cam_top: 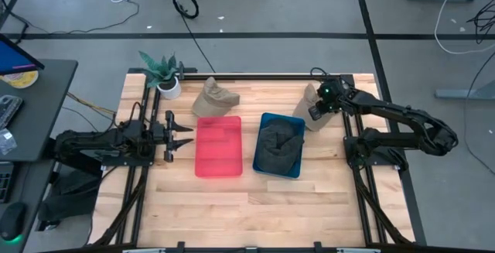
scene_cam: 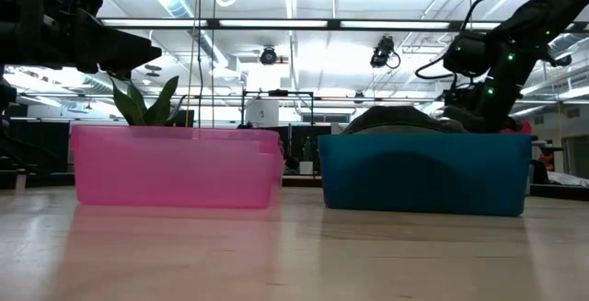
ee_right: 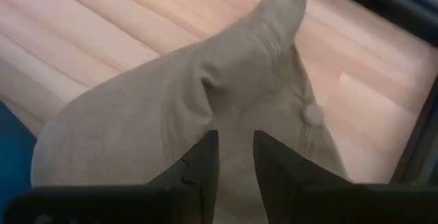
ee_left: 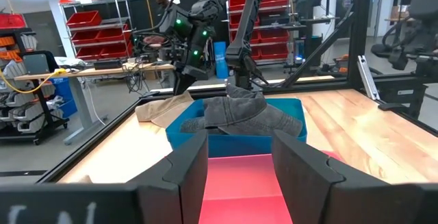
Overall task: Pick & Place hat
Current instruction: Put the brown cap into the red bin
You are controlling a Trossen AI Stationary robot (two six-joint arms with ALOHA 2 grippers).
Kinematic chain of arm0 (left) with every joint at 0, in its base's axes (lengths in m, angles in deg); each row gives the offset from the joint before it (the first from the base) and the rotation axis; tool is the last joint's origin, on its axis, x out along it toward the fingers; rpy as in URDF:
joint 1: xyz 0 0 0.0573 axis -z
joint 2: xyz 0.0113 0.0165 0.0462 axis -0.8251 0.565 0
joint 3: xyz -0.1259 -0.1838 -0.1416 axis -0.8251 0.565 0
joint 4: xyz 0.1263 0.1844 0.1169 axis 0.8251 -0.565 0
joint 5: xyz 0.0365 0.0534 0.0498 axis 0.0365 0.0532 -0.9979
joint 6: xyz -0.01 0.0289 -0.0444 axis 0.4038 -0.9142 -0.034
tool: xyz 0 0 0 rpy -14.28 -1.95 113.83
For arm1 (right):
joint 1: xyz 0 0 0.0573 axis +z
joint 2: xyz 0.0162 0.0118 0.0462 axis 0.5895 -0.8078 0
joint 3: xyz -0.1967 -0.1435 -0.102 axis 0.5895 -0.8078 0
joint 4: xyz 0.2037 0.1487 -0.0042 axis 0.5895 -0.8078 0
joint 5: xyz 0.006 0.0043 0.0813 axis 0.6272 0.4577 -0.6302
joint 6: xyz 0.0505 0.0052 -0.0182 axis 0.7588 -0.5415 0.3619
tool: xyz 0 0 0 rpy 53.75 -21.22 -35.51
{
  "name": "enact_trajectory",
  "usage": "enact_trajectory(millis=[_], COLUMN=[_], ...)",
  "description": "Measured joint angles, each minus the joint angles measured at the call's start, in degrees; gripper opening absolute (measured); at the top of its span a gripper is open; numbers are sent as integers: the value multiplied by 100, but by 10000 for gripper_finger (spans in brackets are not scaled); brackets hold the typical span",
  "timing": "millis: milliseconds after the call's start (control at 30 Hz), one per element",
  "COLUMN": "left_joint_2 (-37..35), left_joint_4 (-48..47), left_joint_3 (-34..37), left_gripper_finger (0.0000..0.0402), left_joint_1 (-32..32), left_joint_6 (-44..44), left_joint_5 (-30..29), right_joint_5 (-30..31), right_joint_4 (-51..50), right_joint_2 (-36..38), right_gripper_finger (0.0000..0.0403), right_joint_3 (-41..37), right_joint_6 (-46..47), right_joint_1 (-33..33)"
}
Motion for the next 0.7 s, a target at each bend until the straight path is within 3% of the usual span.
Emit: enact_trajectory(millis=[300, 500, 700], left_joint_2=[0, 0, 1], left_joint_4=[0, 0, 0], left_joint_3=[0, 0, 0], left_gripper_finger=[165, 165, 165], left_joint_1=[-1, -1, -1], left_joint_6=[0, 0, 0], left_joint_5=[0, 2, 1], right_joint_5=[-28, -586, -659], right_joint_4=[124, 124, 31], right_joint_2=[0, 0, 0], right_gripper_finger=[96, 96, 96], right_joint_3=[94, 96, 101], right_joint_6=[-260, -275, -525], right_joint_1=[0, 0, 2])
